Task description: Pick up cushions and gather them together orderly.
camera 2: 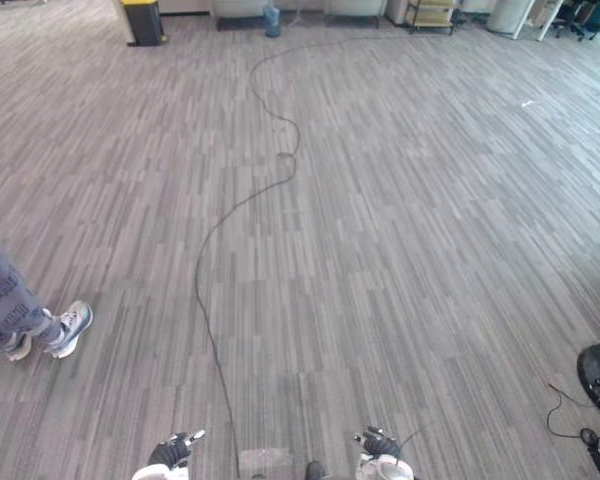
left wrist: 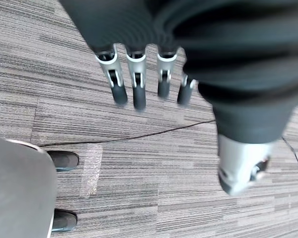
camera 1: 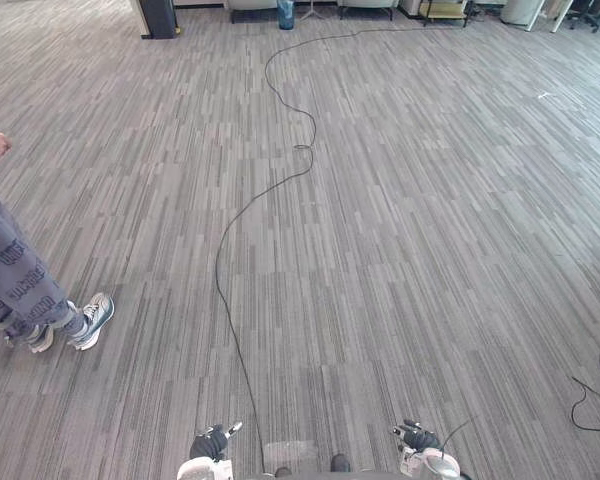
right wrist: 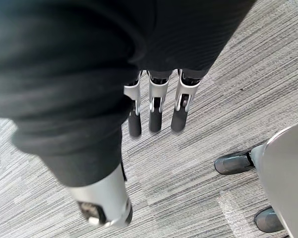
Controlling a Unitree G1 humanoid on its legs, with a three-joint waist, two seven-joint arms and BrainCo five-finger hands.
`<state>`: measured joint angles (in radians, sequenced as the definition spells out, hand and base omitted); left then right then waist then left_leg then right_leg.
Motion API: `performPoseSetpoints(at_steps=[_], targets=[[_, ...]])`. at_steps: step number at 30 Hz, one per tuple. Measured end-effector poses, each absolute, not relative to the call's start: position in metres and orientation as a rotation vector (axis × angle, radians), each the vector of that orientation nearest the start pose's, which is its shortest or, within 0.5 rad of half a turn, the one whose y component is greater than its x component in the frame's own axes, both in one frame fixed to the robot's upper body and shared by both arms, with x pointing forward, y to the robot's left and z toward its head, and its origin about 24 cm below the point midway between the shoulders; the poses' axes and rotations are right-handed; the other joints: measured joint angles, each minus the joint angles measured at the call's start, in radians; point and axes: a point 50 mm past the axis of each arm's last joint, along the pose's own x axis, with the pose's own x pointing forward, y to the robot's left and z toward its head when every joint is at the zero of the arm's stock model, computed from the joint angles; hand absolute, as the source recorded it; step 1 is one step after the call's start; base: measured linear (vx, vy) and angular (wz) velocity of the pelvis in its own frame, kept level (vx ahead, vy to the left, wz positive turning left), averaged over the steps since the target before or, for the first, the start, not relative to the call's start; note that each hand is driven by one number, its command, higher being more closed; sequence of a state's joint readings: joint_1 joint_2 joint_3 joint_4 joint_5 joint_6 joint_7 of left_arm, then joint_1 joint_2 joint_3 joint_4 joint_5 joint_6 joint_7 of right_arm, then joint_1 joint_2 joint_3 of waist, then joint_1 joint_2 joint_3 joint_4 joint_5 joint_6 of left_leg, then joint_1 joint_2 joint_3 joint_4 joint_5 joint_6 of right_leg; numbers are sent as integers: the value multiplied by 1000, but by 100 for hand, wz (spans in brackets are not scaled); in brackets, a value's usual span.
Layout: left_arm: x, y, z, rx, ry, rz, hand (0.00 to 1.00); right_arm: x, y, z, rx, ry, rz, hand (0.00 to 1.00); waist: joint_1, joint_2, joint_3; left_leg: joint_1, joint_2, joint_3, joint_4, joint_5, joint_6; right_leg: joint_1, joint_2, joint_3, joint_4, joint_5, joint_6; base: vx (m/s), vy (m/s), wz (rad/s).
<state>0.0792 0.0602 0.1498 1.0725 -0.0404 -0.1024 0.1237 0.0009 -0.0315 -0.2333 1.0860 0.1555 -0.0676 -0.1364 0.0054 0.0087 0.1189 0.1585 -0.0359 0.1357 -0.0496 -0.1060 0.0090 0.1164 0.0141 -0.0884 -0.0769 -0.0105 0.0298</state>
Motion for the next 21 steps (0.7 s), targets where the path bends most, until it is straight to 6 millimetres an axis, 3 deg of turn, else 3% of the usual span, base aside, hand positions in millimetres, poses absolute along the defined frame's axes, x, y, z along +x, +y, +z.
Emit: performPoseSetpoints(at_steps=[21], targets=[[95, 199, -160, 11, 1046, 306, 0, 104, -200, -161, 179, 1058, -481, 0, 0, -2, -1, 14, 0, 4, -2, 0, 0, 12, 0, -4, 0, 0, 0, -2, -1, -1]])
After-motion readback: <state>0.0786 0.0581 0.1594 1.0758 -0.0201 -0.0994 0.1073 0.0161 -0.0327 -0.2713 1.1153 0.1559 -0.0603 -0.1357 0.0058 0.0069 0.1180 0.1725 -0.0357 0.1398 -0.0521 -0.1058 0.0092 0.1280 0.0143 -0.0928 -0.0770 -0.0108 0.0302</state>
